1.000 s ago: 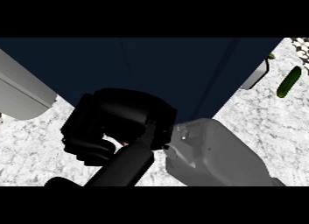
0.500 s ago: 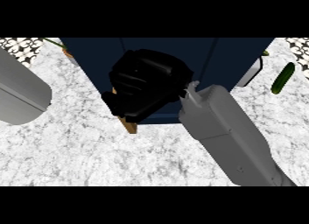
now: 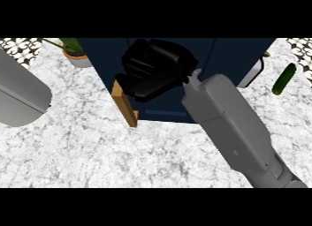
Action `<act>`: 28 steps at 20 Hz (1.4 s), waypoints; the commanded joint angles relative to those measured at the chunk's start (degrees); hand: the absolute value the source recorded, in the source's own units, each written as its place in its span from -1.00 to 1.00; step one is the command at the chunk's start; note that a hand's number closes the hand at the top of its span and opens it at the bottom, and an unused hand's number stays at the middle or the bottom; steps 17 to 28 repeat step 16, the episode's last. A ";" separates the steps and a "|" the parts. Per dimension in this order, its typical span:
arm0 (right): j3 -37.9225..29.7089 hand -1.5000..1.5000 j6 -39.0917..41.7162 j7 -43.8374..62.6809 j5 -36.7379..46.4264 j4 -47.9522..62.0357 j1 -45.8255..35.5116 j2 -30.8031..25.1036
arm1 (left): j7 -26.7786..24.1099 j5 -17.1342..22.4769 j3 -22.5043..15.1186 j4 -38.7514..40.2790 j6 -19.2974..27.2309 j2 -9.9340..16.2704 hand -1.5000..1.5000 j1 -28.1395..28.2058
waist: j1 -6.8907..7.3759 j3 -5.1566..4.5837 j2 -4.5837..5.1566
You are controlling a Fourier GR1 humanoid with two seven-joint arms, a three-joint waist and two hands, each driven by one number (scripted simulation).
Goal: Pick up the bottled water, place it into the cabinet and close the cabinet
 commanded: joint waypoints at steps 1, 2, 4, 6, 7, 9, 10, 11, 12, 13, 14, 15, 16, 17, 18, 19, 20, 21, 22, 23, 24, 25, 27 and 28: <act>-4.54 1.00 -0.64 -4.54 3.53 4.78 -3.52 -2.01 | 0.84 0.46 2.23 1.38 -3.70 -0.51 -1.00 0.29 | -0.06 0.21 0.37; -5.99 1.00 -0.67 -5.99 4.14 7.34 -6.27 -2.12 | 0.63 0.34 1.41 0.40 -2.92 -1.14 -1.00 -0.96 | 0.37 0.19 0.57; -7.82 -1.00 -3.17 -5.58 4.06 7.23 -9.04 -2.26 | 1.11 -0.90 0.23 -0.19 -1.88 -2.04 -1.00 -1.36 | 0.42 0.17 0.53; -6.65 -1.00 -4.05 -7.83 6.95 5.89 -7.91 -2.16 | 1.01 -1.13 0.21 0.36 -3.69 -2.25 -1.00 -1.37 | 0.14 0.15 0.34; -7.58 -1.00 -3.84 -8.47 7.23 6.56 -8.96 -2.98 | 2.05 0.18 1.14 -0.18 -3.63 -1.14 -1.00 -1.29 | 0.32 0.18 0.51; -7.91 -1.00 -6.11 -9.06 8.62 5.89 -9.53 -3.13 | 1.95 -1.25 0.78 0.86 -3.20 -2.09 -1.00 -1.44 | 0.21 0.13 0.40; -7.69 -1.00 -6.54 -8.78 9.23 6.96 -11.13 -2.56 | 2.32 -2.34 0.77 -0.19 -2.01 -1.79 -1.00 -2.61 | 0.33 0.14 0.57; -8.22 -1.00 -8.03 -7.40 9.02 7.75 -12.71 -2.40 | 2.78 -1.54 0.12 -0.90 -1.43 -1.98 -1.00 -3.65 | 0.24 0.11 0.67; -8.52 -1.00 -7.21 -9.29 9.41 7.52 -10.98 -3.02 | 1.78 -1.60 1.29 0.10 -3.39 -2.47 -1.00 -2.26 | 0.82 0.14 0.52; -8.55 -1.00 -7.45 -7.78 9.14 7.28 -12.62 -3.18 | 2.93 -1.94 -0.41 0.91 -1.41 -2.37 -1.00 -5.11 | -0.38 0.06 0.71; -8.06 -1.00 -8.42 -8.05 9.83 7.03 -12.16 -2.54 | 3.05 -1.97 0.49 -0.81 -2.16 -2.30 -1.00 -3.47 | 0.22 0.15 0.46; -8.51 -1.00 -7.78 -8.69 9.41 8.57 -12.53 -1.99 | 4.53 -1.34 0.15 -0.26 -1.33 -1.32 -1.00 -4.83 | 0.09 0.14 0.87; -7.98 -1.00 -9.06 -9.67 10.58 7.84 -11.83 -1.39 | 3.78 -2.02 0.24 -2.98 -1.78 -2.81 -1.00 -2.53 | 0.90 0.22 0.51; -7.98 -1.00 -9.06 -9.67 10.58 7.84 -11.83 -1.39 | 3.78 -2.02 0.24 -2.98 -1.78 -2.81 -1.00 -2.53 | 0.90 0.22 0.51; -7.98 -1.00 -9.06 -9.67 10.58 7.84 -11.83 -1.39 | 3.78 -2.02 0.24 -2.98 -1.78 -2.81 -1.00 -2.53 | 0.90 0.22 0.51; -7.98 -1.00 -9.06 -9.67 10.58 7.84 -11.83 -1.39 | 3.78 -2.02 0.24 -2.98 -1.78 -2.81 -1.00 -2.53 | 0.90 0.22 0.51; -7.98 -1.00 -9.06 -9.67 10.58 7.84 -11.83 -1.39 | 3.78 -2.02 0.24 -2.98 -1.78 -2.81 -1.00 -2.53 | 0.90 0.22 0.51; -7.98 -1.00 -9.06 -9.67 10.58 7.84 -11.83 -1.39 | 3.78 -2.02 0.24 -2.98 -1.78 -2.81 -1.00 -2.53 | 0.90 0.22 0.51; -7.98 -1.00 -9.06 -9.67 10.58 7.84 -11.83 -1.39 | 3.78 -2.02 0.24 -2.98 -1.78 -2.81 -1.00 -2.53 | 0.90 0.22 0.51; -7.98 -1.00 -9.06 -9.67 10.58 7.84 -11.83 -1.39 | 3.78 -2.02 0.24 -2.98 -1.78 -2.81 -1.00 -2.53 | 0.90 0.22 0.51; -7.98 -1.00 -9.06 -9.67 10.58 7.84 -11.83 -1.39 | 3.78 -2.02 0.24 -2.98 -1.78 -2.81 -1.00 -2.53 | 0.90 0.22 0.51; -7.98 -1.00 -9.06 -9.67 10.58 7.84 -11.83 -1.39 | 3.78 -2.02 0.24 -2.98 -1.78 -2.81 -1.00 -2.53 | 0.90 0.22 0.51; -7.98 -1.00 -9.06 -9.67 10.58 7.84 -11.83 -1.39 | 3.78 -2.02 0.24 -2.98 -1.78 -2.81 -1.00 -2.53 | 0.90 0.22 0.51; -7.98 -1.00 -9.06 -9.67 10.58 7.84 -11.83 -1.39 | 3.78 -2.02 0.24 -2.98 -1.78 -2.81 -1.00 -2.53 | 0.90 0.22 0.51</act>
